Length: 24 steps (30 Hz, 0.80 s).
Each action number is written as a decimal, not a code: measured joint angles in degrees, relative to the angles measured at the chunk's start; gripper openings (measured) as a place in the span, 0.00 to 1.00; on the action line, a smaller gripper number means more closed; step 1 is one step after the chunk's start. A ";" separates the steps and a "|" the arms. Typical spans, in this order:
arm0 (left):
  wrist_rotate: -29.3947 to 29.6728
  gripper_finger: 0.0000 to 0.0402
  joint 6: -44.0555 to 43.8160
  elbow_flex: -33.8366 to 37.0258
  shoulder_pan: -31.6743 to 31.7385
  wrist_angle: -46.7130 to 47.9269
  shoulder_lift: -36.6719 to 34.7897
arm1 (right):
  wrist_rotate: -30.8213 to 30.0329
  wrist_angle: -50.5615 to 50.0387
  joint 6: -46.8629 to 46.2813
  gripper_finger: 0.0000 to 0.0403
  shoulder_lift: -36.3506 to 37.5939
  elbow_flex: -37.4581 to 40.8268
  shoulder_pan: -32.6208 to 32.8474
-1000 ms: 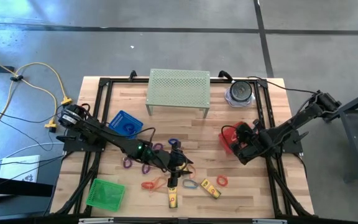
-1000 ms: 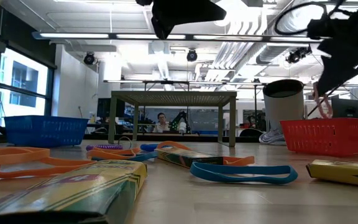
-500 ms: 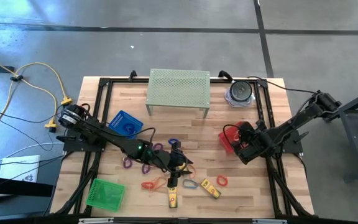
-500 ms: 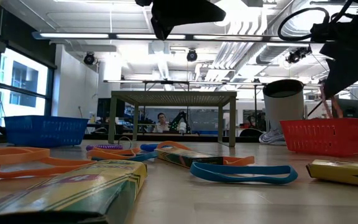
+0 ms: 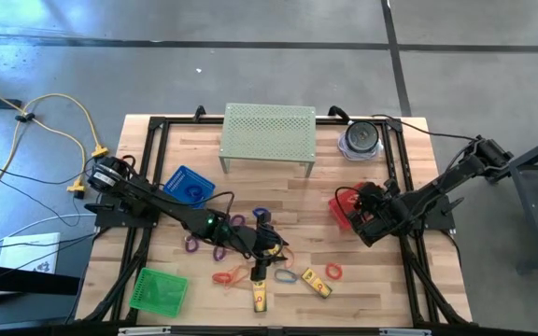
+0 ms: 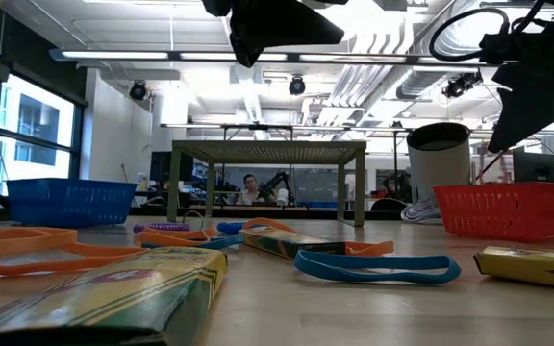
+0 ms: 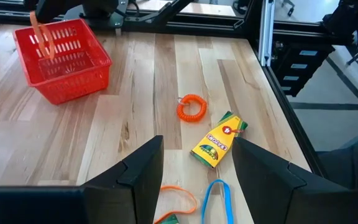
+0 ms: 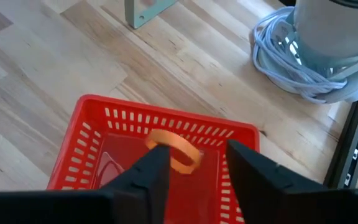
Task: Pick & Place Office Desk Supplies
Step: Put the orange rubberband into the red bin, then put the crayon box into the green bin
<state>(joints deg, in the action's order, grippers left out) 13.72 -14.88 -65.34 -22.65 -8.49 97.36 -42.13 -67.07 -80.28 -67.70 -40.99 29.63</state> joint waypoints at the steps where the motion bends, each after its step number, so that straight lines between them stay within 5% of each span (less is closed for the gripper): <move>1: 0.00 0.46 -0.02 0.00 0.00 0.00 0.00 | -0.34 0.04 0.81 0.41 0.00 0.00 0.00; 10: -0.13 0.46 -0.06 0.00 0.00 1.16 0.00 | -5.92 0.04 5.57 0.46 0.00 0.00 -0.02; 19: -0.31 0.46 -0.54 0.00 0.00 1.18 0.00 | 5.00 0.30 10.12 0.46 0.90 0.00 0.00; 24: -0.28 0.46 -0.61 0.00 0.00 1.18 0.00 | 4.95 0.81 11.58 0.46 2.90 0.00 -0.02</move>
<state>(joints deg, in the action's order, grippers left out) 13.43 -15.49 -65.34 -22.65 -7.31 97.36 -37.18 -66.25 -68.71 -64.80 -40.99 29.61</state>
